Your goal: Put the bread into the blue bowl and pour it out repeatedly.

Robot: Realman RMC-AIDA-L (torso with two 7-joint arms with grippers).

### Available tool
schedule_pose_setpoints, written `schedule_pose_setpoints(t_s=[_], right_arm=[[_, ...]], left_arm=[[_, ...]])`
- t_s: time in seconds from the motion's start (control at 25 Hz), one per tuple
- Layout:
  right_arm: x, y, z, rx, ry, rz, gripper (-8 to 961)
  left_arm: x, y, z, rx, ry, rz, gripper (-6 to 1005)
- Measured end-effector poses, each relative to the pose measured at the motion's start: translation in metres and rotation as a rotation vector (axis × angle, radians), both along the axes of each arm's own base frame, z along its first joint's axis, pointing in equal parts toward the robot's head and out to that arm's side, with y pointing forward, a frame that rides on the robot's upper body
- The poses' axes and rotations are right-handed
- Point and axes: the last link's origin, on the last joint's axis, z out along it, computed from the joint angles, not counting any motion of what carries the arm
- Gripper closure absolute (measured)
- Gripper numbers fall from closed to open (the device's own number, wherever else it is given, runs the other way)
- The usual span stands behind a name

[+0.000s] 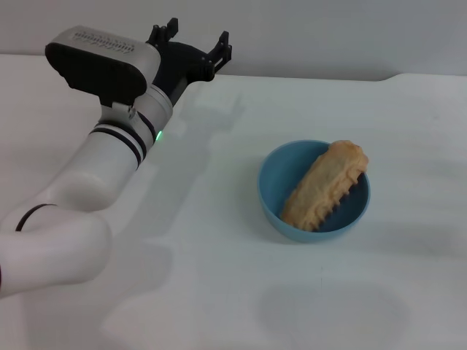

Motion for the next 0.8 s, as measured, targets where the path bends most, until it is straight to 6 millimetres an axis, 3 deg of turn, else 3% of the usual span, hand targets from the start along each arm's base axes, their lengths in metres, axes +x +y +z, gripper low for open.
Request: schedule_pose_setpoints(t_s=[0.8], right_arm=[[0.0034, -0.0022, 0.0020, 0.013, 0.006, -0.016, 241]], left_arm=[[-0.0003, -0.0006, -0.0008, -0.003, 0.003, -0.002, 126]])
